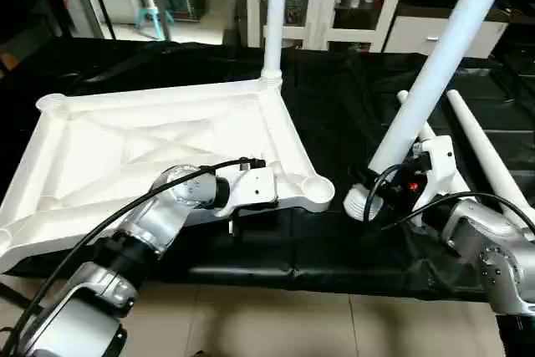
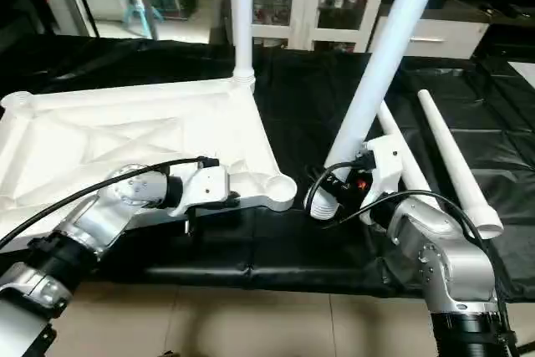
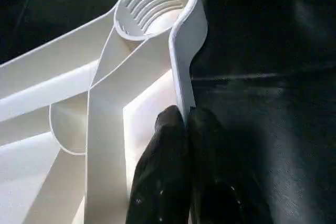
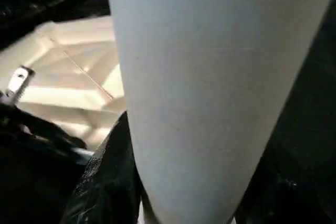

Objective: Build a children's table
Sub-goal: Pick table leg

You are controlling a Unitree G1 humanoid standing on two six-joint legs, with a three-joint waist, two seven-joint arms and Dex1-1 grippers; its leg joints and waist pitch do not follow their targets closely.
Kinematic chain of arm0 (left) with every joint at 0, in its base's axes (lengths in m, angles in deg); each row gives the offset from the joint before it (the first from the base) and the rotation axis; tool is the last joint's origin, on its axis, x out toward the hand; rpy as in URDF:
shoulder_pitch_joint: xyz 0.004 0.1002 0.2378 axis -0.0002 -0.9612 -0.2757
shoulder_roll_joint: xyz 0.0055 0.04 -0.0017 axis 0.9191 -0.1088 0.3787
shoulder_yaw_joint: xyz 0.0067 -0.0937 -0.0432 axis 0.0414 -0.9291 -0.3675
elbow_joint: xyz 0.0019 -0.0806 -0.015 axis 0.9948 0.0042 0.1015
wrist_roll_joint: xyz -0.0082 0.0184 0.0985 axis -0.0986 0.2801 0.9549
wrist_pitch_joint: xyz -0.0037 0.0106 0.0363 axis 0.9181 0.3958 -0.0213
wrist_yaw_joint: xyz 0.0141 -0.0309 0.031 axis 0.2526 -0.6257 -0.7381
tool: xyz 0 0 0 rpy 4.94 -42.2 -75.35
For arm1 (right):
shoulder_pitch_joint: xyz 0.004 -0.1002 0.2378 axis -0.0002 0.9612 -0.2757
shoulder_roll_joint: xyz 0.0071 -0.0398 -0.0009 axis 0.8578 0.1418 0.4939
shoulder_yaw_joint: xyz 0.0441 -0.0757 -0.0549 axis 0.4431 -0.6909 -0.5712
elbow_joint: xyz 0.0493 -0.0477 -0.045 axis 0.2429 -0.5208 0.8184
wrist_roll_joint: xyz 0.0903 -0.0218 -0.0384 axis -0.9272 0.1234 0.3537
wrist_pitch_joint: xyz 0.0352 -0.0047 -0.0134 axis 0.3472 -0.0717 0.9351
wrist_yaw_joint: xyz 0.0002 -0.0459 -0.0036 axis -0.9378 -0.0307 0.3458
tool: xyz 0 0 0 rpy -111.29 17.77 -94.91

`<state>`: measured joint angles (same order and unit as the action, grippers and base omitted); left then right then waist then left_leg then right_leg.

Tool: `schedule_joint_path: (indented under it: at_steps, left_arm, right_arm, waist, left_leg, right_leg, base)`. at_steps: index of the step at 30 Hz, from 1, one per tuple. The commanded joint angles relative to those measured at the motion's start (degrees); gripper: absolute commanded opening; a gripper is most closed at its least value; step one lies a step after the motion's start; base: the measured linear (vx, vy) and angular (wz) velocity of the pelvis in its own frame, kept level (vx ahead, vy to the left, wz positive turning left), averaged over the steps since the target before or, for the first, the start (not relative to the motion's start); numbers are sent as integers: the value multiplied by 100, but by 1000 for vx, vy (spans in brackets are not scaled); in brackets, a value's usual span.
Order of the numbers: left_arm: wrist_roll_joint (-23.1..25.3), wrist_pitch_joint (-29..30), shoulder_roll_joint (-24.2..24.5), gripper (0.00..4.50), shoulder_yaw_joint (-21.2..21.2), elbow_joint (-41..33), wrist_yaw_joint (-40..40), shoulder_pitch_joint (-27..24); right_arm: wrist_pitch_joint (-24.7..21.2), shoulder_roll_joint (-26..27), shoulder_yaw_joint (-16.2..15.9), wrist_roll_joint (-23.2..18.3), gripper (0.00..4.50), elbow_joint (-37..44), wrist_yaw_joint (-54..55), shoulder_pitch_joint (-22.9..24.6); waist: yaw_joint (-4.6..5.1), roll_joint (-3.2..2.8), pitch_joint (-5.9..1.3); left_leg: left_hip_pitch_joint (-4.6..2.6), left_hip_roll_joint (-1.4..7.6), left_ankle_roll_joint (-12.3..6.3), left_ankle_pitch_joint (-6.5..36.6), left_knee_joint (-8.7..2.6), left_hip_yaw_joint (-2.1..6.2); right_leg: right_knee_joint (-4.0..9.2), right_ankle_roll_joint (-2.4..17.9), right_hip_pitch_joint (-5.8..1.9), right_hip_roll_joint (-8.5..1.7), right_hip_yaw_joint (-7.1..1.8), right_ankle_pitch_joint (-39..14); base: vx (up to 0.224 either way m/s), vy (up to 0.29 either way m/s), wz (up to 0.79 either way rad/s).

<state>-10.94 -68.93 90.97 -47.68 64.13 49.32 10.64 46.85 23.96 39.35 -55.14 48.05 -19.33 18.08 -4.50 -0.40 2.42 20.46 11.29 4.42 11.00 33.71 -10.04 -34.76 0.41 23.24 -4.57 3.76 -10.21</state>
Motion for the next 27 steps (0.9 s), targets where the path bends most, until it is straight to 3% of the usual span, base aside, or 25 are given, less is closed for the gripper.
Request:
schedule_joint_path:
  at_steps: [1,6,10,13,14,15,17,19,20,21,22,23,25,26,27]
  left_arm:
    - [92,55,141,4,145,-115,276,-176]
    - [-128,269,53,4,-68,-113,160,-189]
    - [-556,691,-16,63,-333,-460,264,-225]
    - [-774,706,29,68,-416,-731,397,-277]
    - [-870,761,55,68,-454,-832,464,-307]
    - [-916,791,67,68,-487,-890,486,-316]
    - [-1252,1058,120,68,-677,-1272,645,-365]
    - [-1846,1486,77,68,-1152,-1846,577,-401]
    - [-1944,1462,42,68,-1313,-1967,426,-431]
    - [-1979,1448,26,68,-1389,-2032,342,-453]
    - [-1822,1539,-94,68,-1606,-2091,-197,-506]
    - [-1726,1627,-263,68,-1875,-2171,-783,-616]
    - [-1727,2173,-714,68,-2510,-2426,-1908,-913]
    - [-1684,2294,-770,68,-2578,-2497,-2070,-977]
    - [-1527,2295,-886,68,-2643,-2696,-2345,-1156]
  right_arm:
    - [386,-29,24,263,187,65,116,-140]
    - [514,108,65,338,187,-29,310,-138]
    - [523,259,185,156,187,139,396,-29]
    - [558,313,208,144,187,257,433,81]
    - [571,326,217,148,187,298,452,137]
    - [562,328,228,148,187,327,463,164]
    - [439,327,321,45,187,512,490,267]
    - [283,253,346,104,187,739,674,316]
    - [239,263,348,135,187,812,767,311]
    - [216,276,352,145,187,850,814,308]
    - [168,307,322,317,187,983,1055,273]
    - [253,360,267,521,187,1135,1257,276]
    - [628,459,64,1367,187,1398,1926,232]
    - [703,469,8,1567,187,1437,2080,216]
    - [732,488,-52,1596,187,1515,2082,217]
  waist:
    - [8,61,-318]
    - [10,30,-311]
    - [14,23,-318]
    - [10,-34,-330]
    - [13,-13,-326]
    - [15,-32,-314]
    - [10,-25,-317]
    - [10,-38,-305]
    - [8,-95,-298]
    - [25,-58,-289]
    - [33,-56,-288]
    - [60,-238,-271]
    - [126,-83,-276]
    - [140,-102,-278]
    - [133,-138,-273]
  left_leg:
    - [-18,180,-39,1063,-417,28]
    - [-29,166,3,1189,-423,27]
    - [-37,169,23,1203,-423,25]
    - [-26,165,12,1127,-415,31]
    - [-20,162,3,1128,-413,23]
    - [-22,162,11,1176,-420,23]
    - [-22,170,16,1188,-427,26]
    - [-28,173,34,1198,-427,22]
    - [-28,166,53,1217,-424,28]
    - [-29,155,53,1313,-427,20]
    - [-24,154,50,1335,-428,23]
    - [-28,164,136,1445,-435,37]
    - [0,103,118,1356,-394,22]
    - [26,102,126,1275,-393,29]
    - [19,68,53,1275,-393,29]
  right_leg:
    - [434,907,-250,-353,-266,-1349]
    - [444,902,-254,-338,-271,-1413]
    - [426,969,-259,-335,-273,-1269]
    - [405,1038,-272,-330,-271,-1061]
    - [410,1055,-273,-327,-273,-1031]
    - [423,1051,-273,-321,-272,-1076]
    - [406,1063,-282,-328,-273,-1100]
    - [402,1110,-276,-318,-268,-1133]
    - [397,1119,-271,-312,-267,-1151]
    - [434,1082,-269,-305,-261,-1291]
    - [433,1050,-275,-300,-261,-1343]
    - [435,1020,-255,-277,-252,-1335]
    - [471,902,-292,-273,-252,-1510]
    - [456,853,-302,-275,-253,-1605]
    - [521,674,-279,-271,-245,-1992]
  base:
    - [0,0,0]
    - [0,0,0]
    - [0,0,0]
    - [0,0,0]
    - [0,0,0]
    - [0,0,0]
    - [0,0,0]
    - [0,0,0]
    - [0,0,0]
    - [0,0,0]
    - [0,0,0]
    - [0,0,0]
    - [0,0,0]
    - [0,0,0]
    - [0,0,0]
